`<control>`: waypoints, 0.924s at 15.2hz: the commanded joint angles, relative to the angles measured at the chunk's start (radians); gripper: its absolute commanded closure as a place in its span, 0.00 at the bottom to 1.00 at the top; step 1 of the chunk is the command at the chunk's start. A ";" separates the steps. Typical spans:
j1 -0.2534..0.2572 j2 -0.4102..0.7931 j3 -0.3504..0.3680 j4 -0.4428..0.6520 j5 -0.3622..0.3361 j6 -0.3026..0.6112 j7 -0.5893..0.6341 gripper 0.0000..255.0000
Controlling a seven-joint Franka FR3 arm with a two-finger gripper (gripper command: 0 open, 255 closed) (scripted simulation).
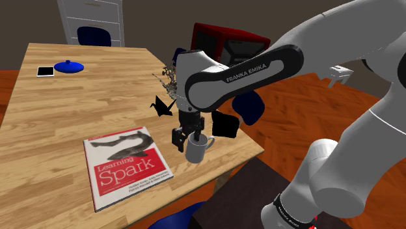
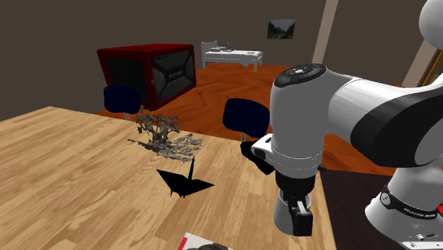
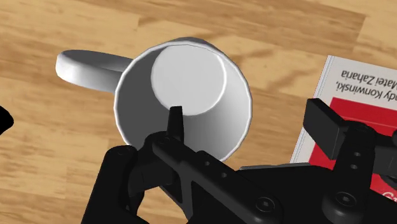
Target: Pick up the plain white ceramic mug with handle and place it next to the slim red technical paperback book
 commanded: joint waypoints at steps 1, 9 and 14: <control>0.000 0.000 0.000 0.000 0.000 0.000 0.000 0.00; -0.002 -0.037 -0.004 0.096 0.000 -0.133 -0.001 0.00; -0.002 -0.037 -0.004 0.096 0.000 -0.133 -0.001 0.00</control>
